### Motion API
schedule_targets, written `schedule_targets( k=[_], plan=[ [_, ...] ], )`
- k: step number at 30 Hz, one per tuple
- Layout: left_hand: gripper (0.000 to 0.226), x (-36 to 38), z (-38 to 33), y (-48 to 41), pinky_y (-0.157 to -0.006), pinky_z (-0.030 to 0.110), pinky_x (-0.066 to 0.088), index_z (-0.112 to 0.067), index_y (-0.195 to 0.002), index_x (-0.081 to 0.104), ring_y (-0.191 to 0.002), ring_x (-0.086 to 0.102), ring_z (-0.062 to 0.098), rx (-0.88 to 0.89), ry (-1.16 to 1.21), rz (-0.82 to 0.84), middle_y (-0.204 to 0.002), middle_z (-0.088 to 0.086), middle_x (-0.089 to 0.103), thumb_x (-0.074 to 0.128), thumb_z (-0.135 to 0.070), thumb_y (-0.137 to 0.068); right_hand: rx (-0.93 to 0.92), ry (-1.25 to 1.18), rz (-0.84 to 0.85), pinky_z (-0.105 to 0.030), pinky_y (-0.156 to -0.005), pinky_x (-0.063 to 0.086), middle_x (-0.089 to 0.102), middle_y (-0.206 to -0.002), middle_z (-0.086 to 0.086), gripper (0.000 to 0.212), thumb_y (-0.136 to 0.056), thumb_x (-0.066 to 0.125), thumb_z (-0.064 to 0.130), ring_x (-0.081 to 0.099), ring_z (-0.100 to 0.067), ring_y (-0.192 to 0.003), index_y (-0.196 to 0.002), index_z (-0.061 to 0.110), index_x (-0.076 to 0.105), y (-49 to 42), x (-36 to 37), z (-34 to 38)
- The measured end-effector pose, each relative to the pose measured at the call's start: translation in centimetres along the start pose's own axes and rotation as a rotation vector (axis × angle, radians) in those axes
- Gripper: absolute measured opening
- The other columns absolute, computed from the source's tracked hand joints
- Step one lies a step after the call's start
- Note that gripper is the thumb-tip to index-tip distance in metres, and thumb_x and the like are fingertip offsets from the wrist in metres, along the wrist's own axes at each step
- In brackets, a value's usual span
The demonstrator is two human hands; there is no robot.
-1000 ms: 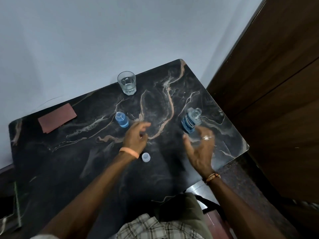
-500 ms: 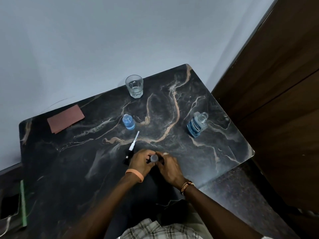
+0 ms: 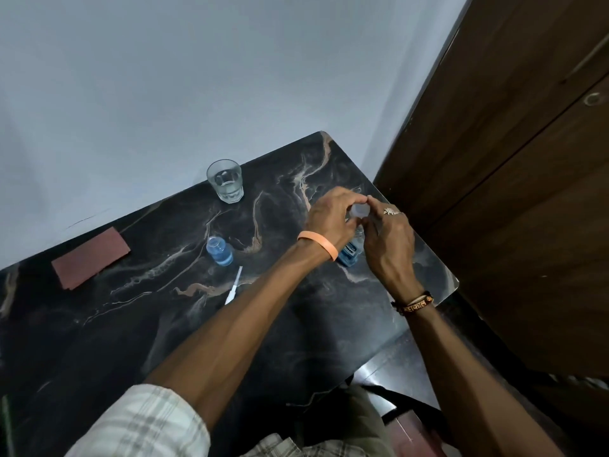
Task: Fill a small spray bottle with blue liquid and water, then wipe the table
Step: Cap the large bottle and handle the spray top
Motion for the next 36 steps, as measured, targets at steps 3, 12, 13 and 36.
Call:
schedule_targets(
  k=[3,12,13,36],
  plan=[
    [0.036,1.3,0.3,-0.2,-0.088,0.036,0.055,-0.015,-0.113,0.070,-0.099,0.063,0.020,-0.015,-0.044,0.051,-0.113,0.006,0.065,0.070,0.000,-0.081,0.037,-0.015,0.053,-0.042,-0.094,0.049,0.065,-0.123,-0.010,0.043,-0.097,0.052,0.007,0.060,-0.027,-0.112,-0.139,0.013,0.056,-0.2,0.6,-1.3],
    [0.039,3.4,2.2,0.8,-0.090,0.037,0.054,-0.013,-0.116,0.069,-0.101,0.063,0.020,-0.056,-0.042,0.110,-0.113,0.006,0.065,0.071,0.001,-0.080,0.155,-0.097,0.166,-0.035,-0.104,0.046,0.059,-0.137,-0.007,0.051,-0.092,0.056,0.007,0.054,-0.023,-0.126,-0.141,0.016,0.052,0.8,3.2,-4.1],
    [0.039,3.5,2.3,0.8,-0.090,0.037,0.054,-0.013,-0.116,0.069,-0.101,0.063,0.020,-0.058,-0.040,0.116,-0.113,0.006,0.064,0.072,0.000,-0.079,0.173,-0.098,0.192,-0.037,-0.107,0.044,0.055,-0.141,-0.008,0.057,-0.089,0.059,0.007,0.051,-0.024,-0.130,-0.144,0.014,0.048,0.8,3.4,-4.3],
    [0.040,4.1,3.8,0.5,-0.085,0.014,0.047,-0.032,-0.109,0.066,-0.099,0.053,0.001,-0.099,0.058,0.039,-0.108,-0.016,0.049,0.076,-0.043,-0.072,0.255,-0.265,0.300,-0.037,-0.062,0.059,0.072,-0.070,0.004,0.005,-0.081,0.069,0.023,0.068,-0.009,-0.067,-0.081,0.024,0.073,-0.7,6.4,-6.0]
  ],
)
Point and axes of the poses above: each hand's wrist, its own y-axis away from the middle knuckle, its own x-axis out of the palm, z = x × y, the point moved 9 cm from there along -y, towards the middle knuckle
